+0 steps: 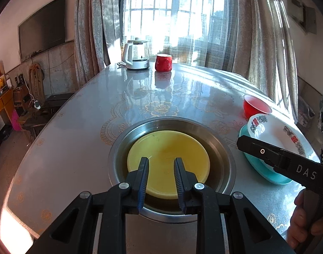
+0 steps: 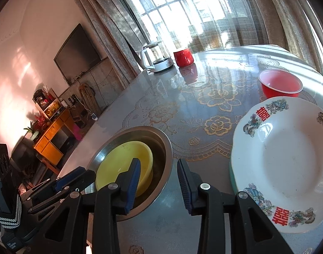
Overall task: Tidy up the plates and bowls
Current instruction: 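Open the right gripper to release the yellow bowl in the steel bowl, then move the right gripper toward the pink-red bowl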
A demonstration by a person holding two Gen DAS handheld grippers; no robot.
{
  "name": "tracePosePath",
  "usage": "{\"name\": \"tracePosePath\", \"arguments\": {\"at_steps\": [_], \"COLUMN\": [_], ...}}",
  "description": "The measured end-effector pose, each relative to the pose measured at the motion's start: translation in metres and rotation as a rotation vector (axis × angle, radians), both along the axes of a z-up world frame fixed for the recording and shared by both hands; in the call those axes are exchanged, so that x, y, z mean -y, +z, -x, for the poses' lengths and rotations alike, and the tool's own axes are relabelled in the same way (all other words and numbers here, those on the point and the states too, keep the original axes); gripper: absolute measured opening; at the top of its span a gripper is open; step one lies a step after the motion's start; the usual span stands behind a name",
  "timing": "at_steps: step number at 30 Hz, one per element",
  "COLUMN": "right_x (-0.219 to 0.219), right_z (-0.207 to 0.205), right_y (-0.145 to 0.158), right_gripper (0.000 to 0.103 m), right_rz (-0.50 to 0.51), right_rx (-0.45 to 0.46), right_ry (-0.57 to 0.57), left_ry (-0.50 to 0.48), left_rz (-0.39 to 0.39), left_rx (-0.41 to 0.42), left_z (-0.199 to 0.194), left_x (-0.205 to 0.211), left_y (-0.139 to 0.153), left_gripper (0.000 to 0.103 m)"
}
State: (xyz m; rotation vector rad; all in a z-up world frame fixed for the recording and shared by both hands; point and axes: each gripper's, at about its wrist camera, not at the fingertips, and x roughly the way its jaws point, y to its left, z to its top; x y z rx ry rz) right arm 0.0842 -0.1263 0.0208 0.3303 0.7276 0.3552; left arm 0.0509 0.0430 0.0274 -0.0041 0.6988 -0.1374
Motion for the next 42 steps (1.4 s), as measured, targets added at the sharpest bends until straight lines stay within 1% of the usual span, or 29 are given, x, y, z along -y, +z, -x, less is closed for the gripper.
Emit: {"name": "tracePosePath", "arguments": {"at_steps": [13, 17, 19, 26, 35, 42], "right_x": [0.054, 0.073, 0.083, 0.122, 0.173, 0.192], "right_z": [0.005, 0.006, 0.005, 0.001, -0.007, -0.023], "right_y": [0.004, 0.006, 0.007, 0.006, 0.005, 0.004], "right_gripper": [0.038, 0.038, 0.038, 0.038, 0.038, 0.038], "right_rz": [-0.044, -0.053, -0.057, -0.086, -0.116, -0.104], "right_rx": [0.002, 0.007, 0.007, -0.016, -0.043, -0.065], "right_ry": [-0.118, -0.158, -0.177, -0.253, -0.348, -0.373], "left_ry": [-0.095, -0.125, -0.139, -0.185, -0.216, -0.231], "left_rz": [-0.05, -0.062, -0.066, -0.07, -0.029, 0.034], "left_rx": [0.017, 0.015, 0.012, -0.007, -0.057, -0.13], "left_z": [0.0, -0.004, -0.006, -0.022, -0.055, -0.084], "left_x": [0.04, 0.052, 0.059, 0.084, 0.11, 0.129], "left_y": [0.008, 0.008, 0.009, 0.01, 0.015, 0.011], "left_gripper": [0.025, 0.025, 0.027, 0.029, 0.029, 0.029]}}
